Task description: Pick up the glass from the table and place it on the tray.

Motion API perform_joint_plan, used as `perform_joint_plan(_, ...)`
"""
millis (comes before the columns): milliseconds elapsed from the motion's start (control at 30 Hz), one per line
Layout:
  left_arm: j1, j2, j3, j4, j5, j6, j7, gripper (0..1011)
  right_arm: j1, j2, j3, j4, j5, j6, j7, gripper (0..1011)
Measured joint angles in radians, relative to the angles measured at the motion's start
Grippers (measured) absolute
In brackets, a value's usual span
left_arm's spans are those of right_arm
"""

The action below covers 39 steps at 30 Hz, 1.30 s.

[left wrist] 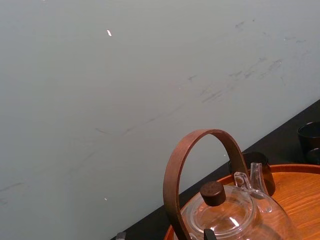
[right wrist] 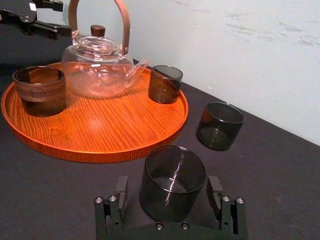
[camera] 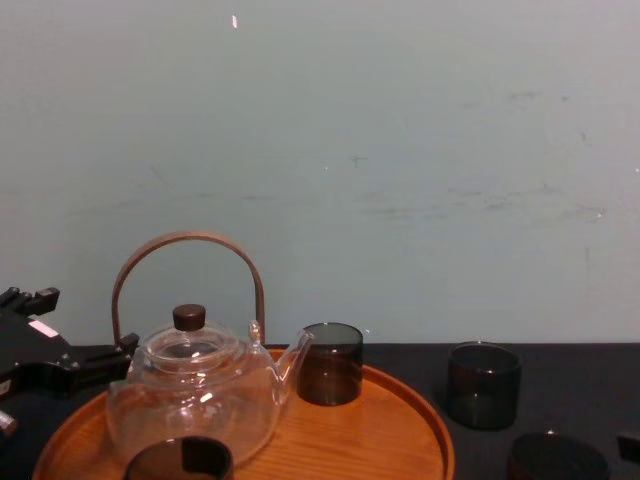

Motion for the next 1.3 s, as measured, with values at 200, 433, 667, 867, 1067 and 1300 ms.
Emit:
perform_joint_plan(200, 0.000, 0.000, 0.000, 0.000, 0.000, 0.000, 0.000, 1009, 0.011, -0.016, 0.007, 0.021, -0.013, 0.004, 0.013, 1002)
perform_joint_plan(433, 0.000, 0.000, 0.000, 0.000, 0.000, 0.000, 0.000, 1009, 0.034, -0.038, 0.012, 0.051, -0.031, 0.010, 0.027, 1002)
perform_joint_plan(667, 0.000, 0.000, 0.000, 0.000, 0.000, 0.000, 0.000, 1009, 0.077, -0.073, 0.010, 0.100, -0.049, 0.014, 0.048, 1002)
perform_joint_plan(867, 0.000, 0.000, 0.000, 0.000, 0.000, 0.000, 0.000, 1009, 0.116, -0.108, 0.002, 0.146, -0.063, 0.018, 0.072, 1002)
perform_joint_plan(1067, 0.000, 0.000, 0.000, 0.000, 0.000, 0.000, 0.000, 1010, 0.149, -0.146, -0.001, 0.197, -0.063, 0.030, 0.098, 1002)
perform_joint_plan(1300, 0.000, 0.000, 0.000, 0.000, 0.000, 0.000, 0.000, 1010, 0.150, -0.147, 0.000, 0.199, -0.062, 0.032, 0.100, 993)
